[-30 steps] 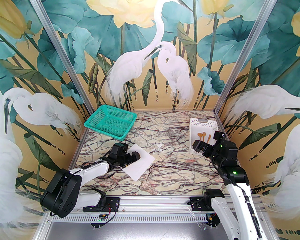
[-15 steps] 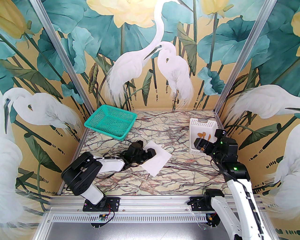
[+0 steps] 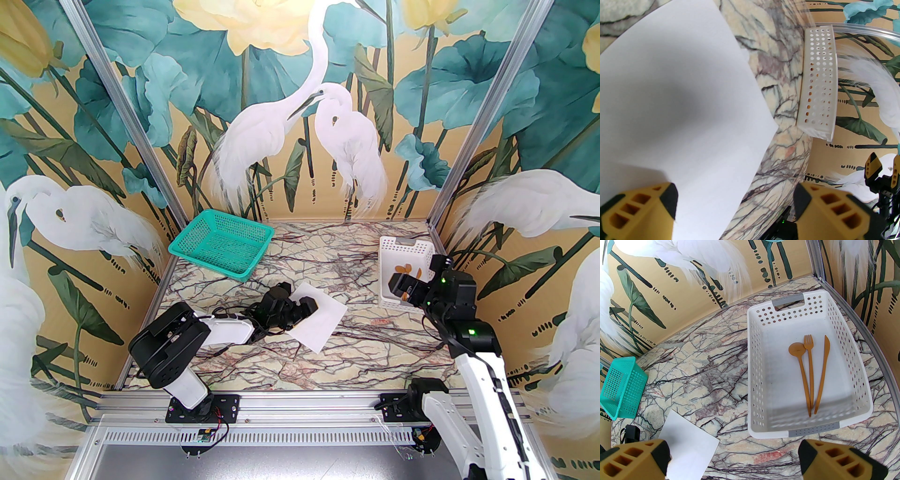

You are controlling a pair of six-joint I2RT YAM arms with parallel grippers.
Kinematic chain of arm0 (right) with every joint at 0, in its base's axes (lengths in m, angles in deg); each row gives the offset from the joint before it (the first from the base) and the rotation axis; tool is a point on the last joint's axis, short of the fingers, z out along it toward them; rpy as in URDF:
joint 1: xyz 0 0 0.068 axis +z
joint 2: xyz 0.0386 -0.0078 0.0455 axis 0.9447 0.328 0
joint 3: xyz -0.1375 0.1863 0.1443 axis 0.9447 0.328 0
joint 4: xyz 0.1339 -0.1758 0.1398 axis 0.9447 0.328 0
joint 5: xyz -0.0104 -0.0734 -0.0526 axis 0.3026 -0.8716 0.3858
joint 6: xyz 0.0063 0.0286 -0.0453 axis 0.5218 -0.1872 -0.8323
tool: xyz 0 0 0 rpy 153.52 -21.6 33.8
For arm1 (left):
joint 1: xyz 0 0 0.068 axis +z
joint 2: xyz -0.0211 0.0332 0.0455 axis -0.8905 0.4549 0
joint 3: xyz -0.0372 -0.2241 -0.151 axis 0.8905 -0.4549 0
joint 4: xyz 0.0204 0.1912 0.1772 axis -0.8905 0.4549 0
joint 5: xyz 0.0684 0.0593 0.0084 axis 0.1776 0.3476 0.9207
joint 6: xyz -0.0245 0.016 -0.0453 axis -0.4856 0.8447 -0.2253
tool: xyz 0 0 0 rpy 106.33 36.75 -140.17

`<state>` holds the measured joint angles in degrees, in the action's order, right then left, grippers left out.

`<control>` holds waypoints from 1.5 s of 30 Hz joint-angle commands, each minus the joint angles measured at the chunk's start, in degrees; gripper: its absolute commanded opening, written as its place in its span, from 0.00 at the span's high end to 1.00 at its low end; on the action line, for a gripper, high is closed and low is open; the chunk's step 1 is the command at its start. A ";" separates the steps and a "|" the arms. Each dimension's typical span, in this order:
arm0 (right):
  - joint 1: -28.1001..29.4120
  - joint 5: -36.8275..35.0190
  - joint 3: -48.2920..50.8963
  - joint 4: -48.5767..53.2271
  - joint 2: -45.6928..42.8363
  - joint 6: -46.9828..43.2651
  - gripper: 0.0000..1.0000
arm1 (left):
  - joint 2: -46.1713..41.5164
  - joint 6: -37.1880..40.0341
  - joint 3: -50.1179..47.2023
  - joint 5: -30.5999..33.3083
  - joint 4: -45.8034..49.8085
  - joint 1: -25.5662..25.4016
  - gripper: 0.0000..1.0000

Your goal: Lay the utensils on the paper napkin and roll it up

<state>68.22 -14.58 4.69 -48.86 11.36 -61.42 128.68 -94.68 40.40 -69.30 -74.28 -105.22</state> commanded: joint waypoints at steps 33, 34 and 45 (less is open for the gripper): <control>-5.91 -3.97 -21.43 2.80 43.01 -14.49 0.17 | -30.01 75.48 19.72 8.08 31.73 12.66 0.00; -6.23 -4.02 -22.21 2.87 44.35 -14.64 0.19 | -30.62 76.58 17.88 7.99 29.66 12.66 0.01; -6.86 -7.37 -31.64 6.60 59.16 -17.06 0.46 | -34.36 77.83 0.38 10.28 10.28 12.66 0.01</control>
<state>61.47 -20.07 -24.29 -44.51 68.76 -77.49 93.97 -17.72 40.44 -60.23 -57.21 -92.78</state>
